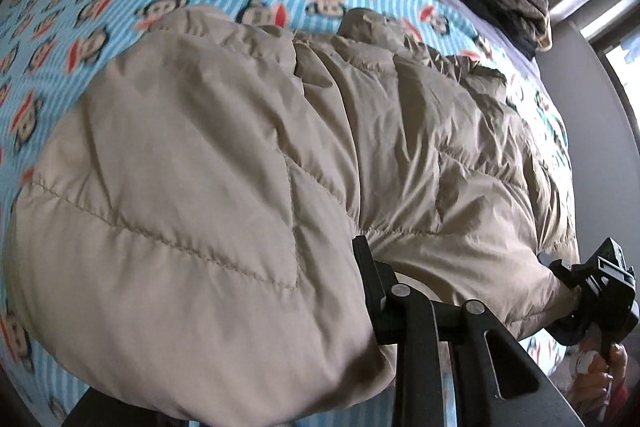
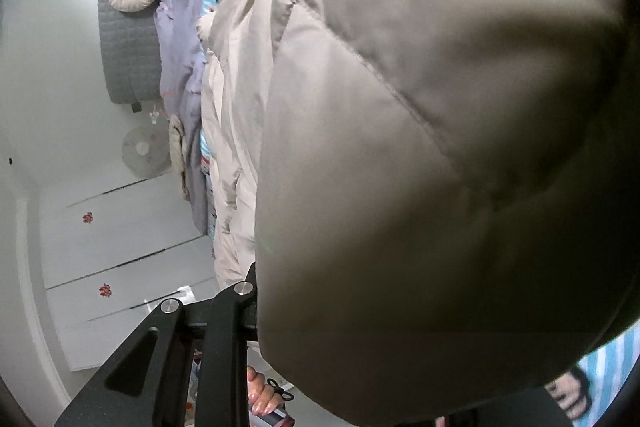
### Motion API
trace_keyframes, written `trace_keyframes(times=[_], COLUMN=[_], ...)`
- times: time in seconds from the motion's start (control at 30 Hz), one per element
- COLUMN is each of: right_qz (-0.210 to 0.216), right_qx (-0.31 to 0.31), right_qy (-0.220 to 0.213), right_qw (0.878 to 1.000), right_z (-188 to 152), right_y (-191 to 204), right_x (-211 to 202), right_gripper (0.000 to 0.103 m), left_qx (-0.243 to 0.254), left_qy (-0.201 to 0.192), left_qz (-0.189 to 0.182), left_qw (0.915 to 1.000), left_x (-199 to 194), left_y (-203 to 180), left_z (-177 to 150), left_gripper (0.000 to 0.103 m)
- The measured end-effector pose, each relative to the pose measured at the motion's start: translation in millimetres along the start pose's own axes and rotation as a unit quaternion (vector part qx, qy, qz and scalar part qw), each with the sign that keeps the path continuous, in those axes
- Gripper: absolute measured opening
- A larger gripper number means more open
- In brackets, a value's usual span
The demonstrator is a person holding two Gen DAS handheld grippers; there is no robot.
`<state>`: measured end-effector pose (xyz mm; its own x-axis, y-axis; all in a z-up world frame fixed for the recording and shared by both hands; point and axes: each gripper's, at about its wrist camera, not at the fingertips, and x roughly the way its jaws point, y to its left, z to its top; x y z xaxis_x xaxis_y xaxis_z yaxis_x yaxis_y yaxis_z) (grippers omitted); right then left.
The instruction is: Fold large clothes
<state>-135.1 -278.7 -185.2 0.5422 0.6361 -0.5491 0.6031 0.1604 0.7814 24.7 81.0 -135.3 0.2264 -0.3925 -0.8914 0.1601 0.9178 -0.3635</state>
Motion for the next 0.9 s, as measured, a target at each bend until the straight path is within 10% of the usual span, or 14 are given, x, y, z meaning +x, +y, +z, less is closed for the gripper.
trace_keyframes(times=[0.3, 0.43, 0.73, 0.83, 0.9], right_qz=[-0.040, -0.063, -0.112, -0.117, -0.130], right_qx=[0.025, 0.040, 0.008, -0.010, -0.029], right_qy=[0.027, 0.023, 0.040, 0.040, 0.040], right_qw=[0.999, 0.997, 0.993, 0.992, 0.990], right_z=[-43.8, -33.6, -37.3, -40.3, -44.6], right_y=[-65.3, -81.5, -59.2, -42.0, -33.0], right_x=[-21.6, -10.4, -33.7, -42.0, -45.5], right_gripper=[0.029, 0.041, 0.064, 0.074, 0.074], left_qx=[-0.012, -0.041, 0.005, 0.020, 0.027], left_qy=[0.062, 0.074, 0.086, 0.074, 0.069], left_qz=[-0.027, -0.012, 0.004, 0.030, 0.031], left_qw=[0.9977, 0.9963, 0.9963, 0.9966, 0.9968], left_x=[5.2, 21.4, -14.8, -31.3, -39.2], left_y=[29.1, 42.7, 39.0, 35.9, 36.2], left_z=[-77.8, -82.7, -80.8, -79.9, -80.8], left_gripper=[0.033, 0.056, 0.058, 0.097, 0.097])
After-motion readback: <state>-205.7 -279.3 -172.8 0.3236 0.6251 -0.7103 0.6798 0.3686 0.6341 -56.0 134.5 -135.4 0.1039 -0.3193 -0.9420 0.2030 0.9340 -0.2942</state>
